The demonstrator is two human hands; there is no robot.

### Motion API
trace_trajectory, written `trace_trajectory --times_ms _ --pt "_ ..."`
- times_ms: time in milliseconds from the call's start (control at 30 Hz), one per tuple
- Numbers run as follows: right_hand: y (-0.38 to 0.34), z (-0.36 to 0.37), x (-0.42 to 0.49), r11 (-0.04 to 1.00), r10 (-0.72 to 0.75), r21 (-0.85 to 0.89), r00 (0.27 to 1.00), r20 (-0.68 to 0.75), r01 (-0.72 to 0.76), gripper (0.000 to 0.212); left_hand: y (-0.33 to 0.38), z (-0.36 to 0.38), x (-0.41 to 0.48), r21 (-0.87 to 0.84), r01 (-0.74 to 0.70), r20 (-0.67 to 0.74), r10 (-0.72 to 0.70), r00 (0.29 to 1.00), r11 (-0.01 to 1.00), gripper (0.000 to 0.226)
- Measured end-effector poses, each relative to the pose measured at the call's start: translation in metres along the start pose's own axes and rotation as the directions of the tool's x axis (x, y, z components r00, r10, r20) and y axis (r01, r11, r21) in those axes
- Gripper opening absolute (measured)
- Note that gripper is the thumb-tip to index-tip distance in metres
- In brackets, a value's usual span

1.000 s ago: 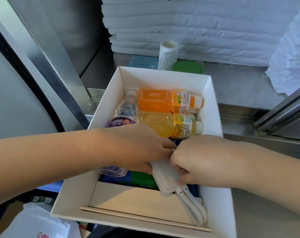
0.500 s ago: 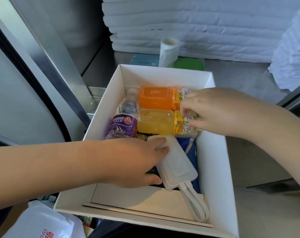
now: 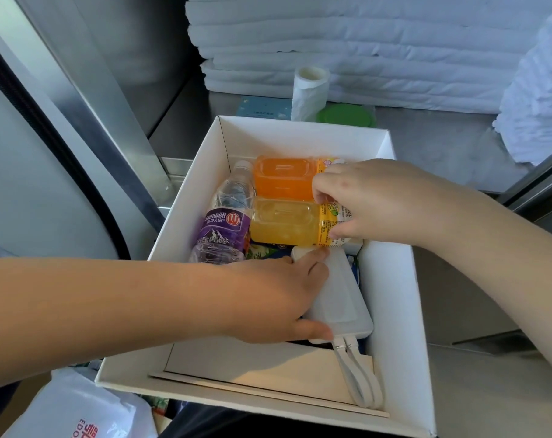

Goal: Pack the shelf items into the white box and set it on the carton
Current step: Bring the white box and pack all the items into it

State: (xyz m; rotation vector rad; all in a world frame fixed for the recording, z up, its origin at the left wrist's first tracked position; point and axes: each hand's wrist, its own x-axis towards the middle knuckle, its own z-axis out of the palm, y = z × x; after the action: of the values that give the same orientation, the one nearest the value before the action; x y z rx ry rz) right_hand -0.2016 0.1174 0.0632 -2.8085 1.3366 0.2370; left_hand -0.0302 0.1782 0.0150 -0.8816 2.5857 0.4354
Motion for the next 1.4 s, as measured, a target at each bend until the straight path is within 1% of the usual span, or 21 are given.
trace_trajectory --times_ms 100,233,333,533,733,900,967,1067,1133,1267,1400 --pt "0.0 0.0 0.001 1.0 0.01 0.004 1.0 0.002 -0.01 0.036 0.004 0.005 0.007 0.024 0.0 -0.063 0.001 0.998 1.0 0.076" --pt "0.0 0.001 0.0 1.0 0.017 0.017 1.0 -0.019 -0.016 0.036 0.0 0.003 0.017 0.097 -0.098 -0.106 0.108 0.988 0.99 0.075" --pt "0.001 0.003 -0.001 1.0 0.015 0.024 0.999 -0.031 -0.015 0.035 -0.001 0.005 0.019 0.143 -0.109 -0.135 0.129 0.982 0.984 0.075" --pt "0.004 0.004 0.0 0.998 0.01 0.061 0.999 -0.038 -0.007 0.036 0.0 -0.003 0.017 0.124 -0.1 -0.108 0.114 0.988 0.987 0.077" --pt "0.004 0.006 0.0 0.996 0.01 0.093 0.999 -0.052 -0.005 0.037 0.012 -0.006 0.013 0.108 -0.059 -0.092 0.069 0.993 0.992 0.094" --pt "0.005 0.007 0.001 0.994 0.003 0.113 0.998 -0.055 0.004 0.038 0.013 -0.001 0.011 0.025 -0.046 -0.047 0.047 0.998 0.999 0.095" --pt "0.005 0.007 0.002 0.994 0.003 0.106 0.998 -0.055 0.003 0.038 0.012 0.0 0.01 0.009 -0.054 -0.032 0.054 0.998 0.998 0.092" --pt "0.006 0.007 0.002 0.993 0.005 0.114 0.998 -0.06 0.002 0.038 0.004 -0.003 0.012 0.034 -0.078 -0.022 0.078 0.997 0.996 0.078" --pt "0.006 0.007 0.001 0.992 0.004 0.128 0.998 -0.066 0.004 0.038 0.0 -0.005 0.015 0.022 -0.065 -0.025 0.066 0.998 0.998 0.073" --pt "0.006 0.008 0.001 0.994 0.0 0.108 0.997 -0.073 0.008 0.038 0.0 -0.006 0.021 0.06 -0.059 -0.023 0.061 0.998 0.996 0.072" --pt "0.006 0.009 0.002 0.992 0.003 0.123 0.997 -0.074 0.006 0.037 0.0 -0.005 0.024 0.089 -0.047 -0.02 0.049 0.999 0.995 0.074"
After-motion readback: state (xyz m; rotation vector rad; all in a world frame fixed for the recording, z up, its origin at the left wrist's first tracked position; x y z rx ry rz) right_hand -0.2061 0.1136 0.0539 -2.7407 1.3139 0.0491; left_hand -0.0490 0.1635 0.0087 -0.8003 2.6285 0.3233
